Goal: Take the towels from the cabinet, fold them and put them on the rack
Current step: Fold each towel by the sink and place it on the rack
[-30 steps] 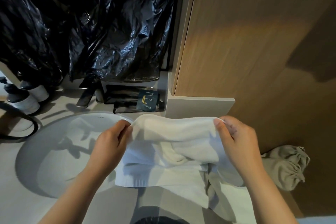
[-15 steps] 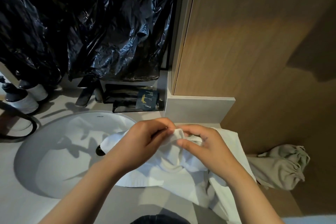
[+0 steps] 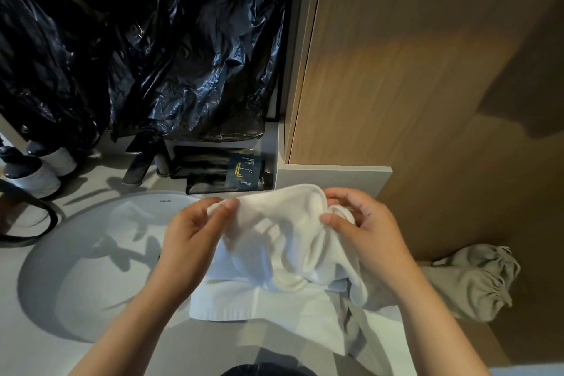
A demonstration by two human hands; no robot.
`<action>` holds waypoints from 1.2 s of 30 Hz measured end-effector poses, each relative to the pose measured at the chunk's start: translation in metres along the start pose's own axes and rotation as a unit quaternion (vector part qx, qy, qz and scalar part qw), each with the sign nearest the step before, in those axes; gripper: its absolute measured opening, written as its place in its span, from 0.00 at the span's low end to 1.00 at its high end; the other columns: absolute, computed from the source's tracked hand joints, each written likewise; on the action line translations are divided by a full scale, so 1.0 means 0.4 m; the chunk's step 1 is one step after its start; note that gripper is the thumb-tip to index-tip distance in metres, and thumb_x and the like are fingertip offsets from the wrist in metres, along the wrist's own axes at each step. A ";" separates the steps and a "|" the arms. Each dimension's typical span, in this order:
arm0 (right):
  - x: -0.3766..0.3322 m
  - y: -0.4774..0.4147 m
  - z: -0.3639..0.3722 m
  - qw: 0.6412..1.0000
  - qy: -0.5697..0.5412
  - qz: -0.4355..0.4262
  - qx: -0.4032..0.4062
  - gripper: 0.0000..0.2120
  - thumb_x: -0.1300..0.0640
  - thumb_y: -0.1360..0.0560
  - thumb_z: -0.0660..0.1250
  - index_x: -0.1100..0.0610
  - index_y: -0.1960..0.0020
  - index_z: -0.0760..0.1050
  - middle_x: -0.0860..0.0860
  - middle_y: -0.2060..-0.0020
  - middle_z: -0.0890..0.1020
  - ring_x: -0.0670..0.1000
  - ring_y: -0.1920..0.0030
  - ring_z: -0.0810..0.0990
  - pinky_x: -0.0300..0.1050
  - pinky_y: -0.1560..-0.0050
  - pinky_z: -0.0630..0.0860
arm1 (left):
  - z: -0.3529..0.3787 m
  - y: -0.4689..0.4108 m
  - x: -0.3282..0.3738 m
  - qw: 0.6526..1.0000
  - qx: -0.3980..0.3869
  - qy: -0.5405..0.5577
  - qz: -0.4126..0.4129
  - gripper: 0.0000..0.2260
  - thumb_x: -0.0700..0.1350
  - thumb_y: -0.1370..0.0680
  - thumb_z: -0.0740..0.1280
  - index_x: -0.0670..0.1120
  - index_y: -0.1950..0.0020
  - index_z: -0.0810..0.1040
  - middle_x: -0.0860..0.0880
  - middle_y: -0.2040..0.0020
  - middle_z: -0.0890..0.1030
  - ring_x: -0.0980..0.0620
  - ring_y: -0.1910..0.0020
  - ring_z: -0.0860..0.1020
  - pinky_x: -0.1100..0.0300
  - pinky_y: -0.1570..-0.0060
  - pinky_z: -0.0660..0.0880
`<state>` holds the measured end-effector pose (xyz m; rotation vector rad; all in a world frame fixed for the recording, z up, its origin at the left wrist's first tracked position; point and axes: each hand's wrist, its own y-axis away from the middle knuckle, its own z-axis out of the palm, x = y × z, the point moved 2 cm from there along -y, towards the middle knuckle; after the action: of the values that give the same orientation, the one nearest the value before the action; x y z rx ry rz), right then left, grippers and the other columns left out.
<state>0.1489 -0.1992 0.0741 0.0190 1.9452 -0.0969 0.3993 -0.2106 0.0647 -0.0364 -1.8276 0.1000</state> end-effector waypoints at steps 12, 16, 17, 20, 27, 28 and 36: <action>-0.070 0.034 -0.014 0.978 -0.138 -0.046 0.152 0.08 0.67 0.25 0.71 0.54 0.57 0.80 0.43 0.68 0.80 0.38 0.69 0.75 0.27 0.68 0.71 | 0.086 0.058 0.094 0.984 -0.014 -0.114 0.135 0.15 0.61 0.35 0.74 0.56 0.56 0.77 0.59 0.57 0.78 0.62 0.56 0.76 0.73 0.60 0.68; -0.092 0.038 -0.016 0.973 -0.192 -0.047 0.119 0.05 0.69 0.25 0.69 0.61 0.56 0.79 0.50 0.67 0.79 0.43 0.66 0.75 0.30 0.64 0.73 | 0.110 0.052 0.094 0.982 -0.023 -0.123 0.139 0.26 0.66 0.34 0.72 0.57 0.40 0.75 0.66 0.43 0.74 0.75 0.47 0.71 0.80 0.53 0.64; -0.095 0.040 -0.012 0.973 -0.197 -0.045 0.110 0.05 0.70 0.26 0.69 0.61 0.56 0.79 0.52 0.67 0.79 0.44 0.66 0.75 0.31 0.64 0.73 | 0.116 0.041 0.094 0.982 -0.029 -0.126 0.138 0.29 0.65 0.34 0.72 0.56 0.36 0.74 0.67 0.40 0.72 0.78 0.46 0.69 0.82 0.50 0.62; -0.095 0.045 -0.006 0.973 -0.202 -0.054 0.099 0.06 0.70 0.27 0.70 0.60 0.57 0.79 0.54 0.66 0.80 0.46 0.65 0.76 0.32 0.64 0.73 | 0.138 0.020 0.091 0.986 -0.100 -0.079 0.106 0.27 0.63 0.31 0.71 0.60 0.33 0.73 0.68 0.41 0.77 0.66 0.49 0.76 0.79 0.50 0.67; -0.071 0.053 -0.012 0.990 -0.056 -0.098 0.088 0.14 0.66 0.26 0.71 0.47 0.57 0.81 0.44 0.62 0.83 0.41 0.62 0.79 0.30 0.60 0.74 | 0.156 0.012 0.094 0.989 -0.072 -0.019 0.125 0.02 0.51 0.27 0.70 0.59 0.57 0.79 0.61 0.55 0.81 0.63 0.55 0.79 0.75 0.56 0.70; -0.064 0.055 -0.017 0.991 0.008 -0.109 0.083 0.15 0.66 0.25 0.70 0.45 0.56 0.81 0.41 0.60 0.83 0.42 0.58 0.81 0.28 0.59 0.73 | 0.149 0.007 0.095 0.991 -0.051 -0.016 0.124 0.03 0.51 0.27 0.69 0.59 0.57 0.79 0.62 0.55 0.81 0.64 0.56 0.79 0.75 0.57 0.69; 0.015 0.061 -0.074 0.975 0.137 -0.079 0.159 0.10 0.57 0.27 0.69 0.43 0.50 0.78 0.36 0.55 0.81 0.39 0.51 0.80 0.27 0.54 0.74 | 0.059 -0.038 0.083 0.995 0.061 0.020 0.075 0.03 0.49 0.24 0.71 0.54 0.58 0.81 0.58 0.61 0.83 0.61 0.61 0.80 0.70 0.61 0.73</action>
<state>0.1207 -0.1728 0.0778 0.0926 2.1868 -0.5353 0.3684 -0.2243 0.0918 -0.0893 -1.7734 0.3142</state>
